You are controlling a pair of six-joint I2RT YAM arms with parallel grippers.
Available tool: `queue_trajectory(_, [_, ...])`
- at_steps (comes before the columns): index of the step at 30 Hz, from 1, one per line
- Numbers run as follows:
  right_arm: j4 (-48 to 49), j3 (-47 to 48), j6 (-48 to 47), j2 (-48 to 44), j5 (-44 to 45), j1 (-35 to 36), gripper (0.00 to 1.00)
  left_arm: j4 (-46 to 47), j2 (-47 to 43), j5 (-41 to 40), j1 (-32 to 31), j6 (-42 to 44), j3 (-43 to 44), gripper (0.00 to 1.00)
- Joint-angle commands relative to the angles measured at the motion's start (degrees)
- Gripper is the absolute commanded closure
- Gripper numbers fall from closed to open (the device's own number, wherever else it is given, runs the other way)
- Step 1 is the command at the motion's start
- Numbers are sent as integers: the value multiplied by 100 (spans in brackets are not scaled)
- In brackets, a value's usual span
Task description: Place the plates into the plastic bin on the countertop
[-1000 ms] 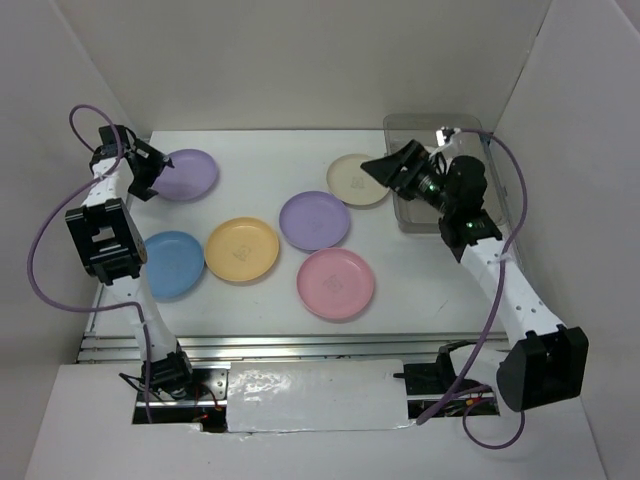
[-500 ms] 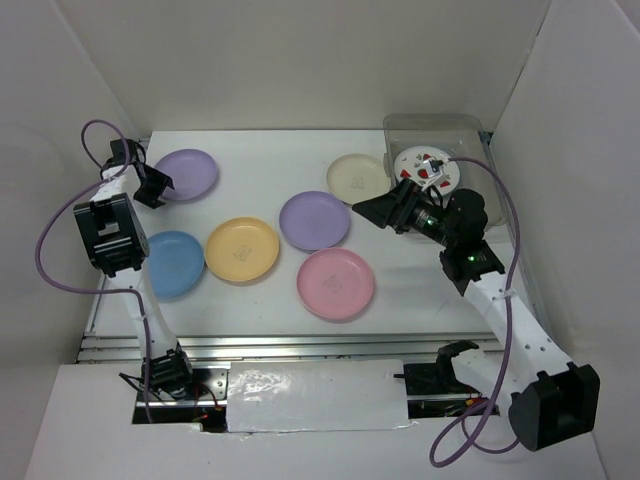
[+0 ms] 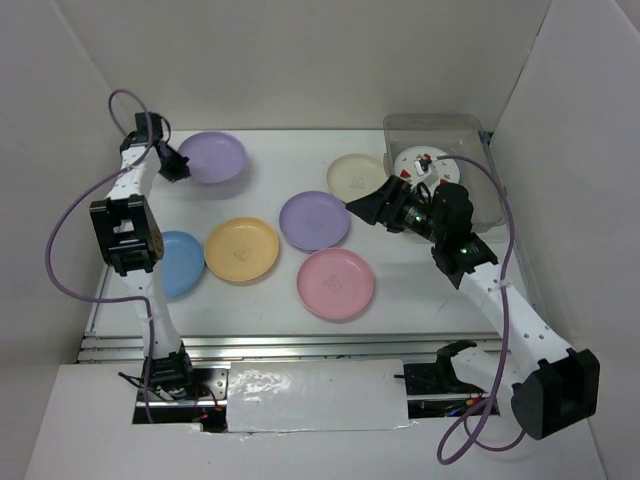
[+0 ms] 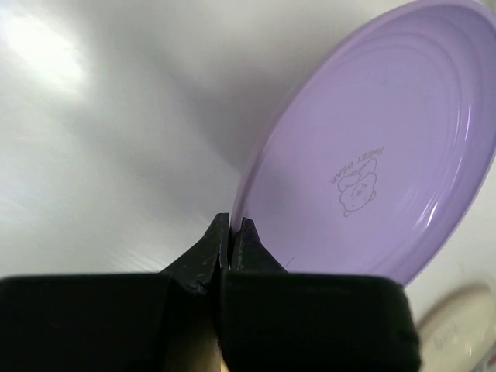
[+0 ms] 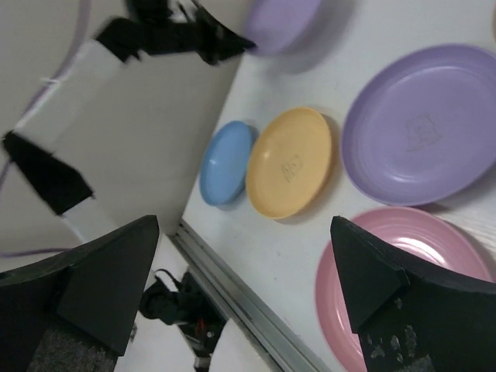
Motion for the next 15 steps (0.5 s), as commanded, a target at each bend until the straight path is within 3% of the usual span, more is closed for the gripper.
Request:
queue_trajectory(1, [-606,780,-492,336,960,313,0,-631,-770,8,-915,693,1272,100])
queue_trajectory(3, [-1062,1386,-651,756,1357,488,0,-1010,-918,8,-1336,844,1460,100])
queue_trajectory(8, [-2056,2921,-1144,1820,3071,533,0,-889,-1594,113,-2434,914,539,100])
queue_trajectory(12, [-2383,3400,-1425,2682,3205,419,0,-556,-2035,429,-2998,967,-8,100])
queue_trajectory(15, [-2725,3497,-1295,3034,3809,366,0,-511,-2430,228,-3420,976,-385,100])
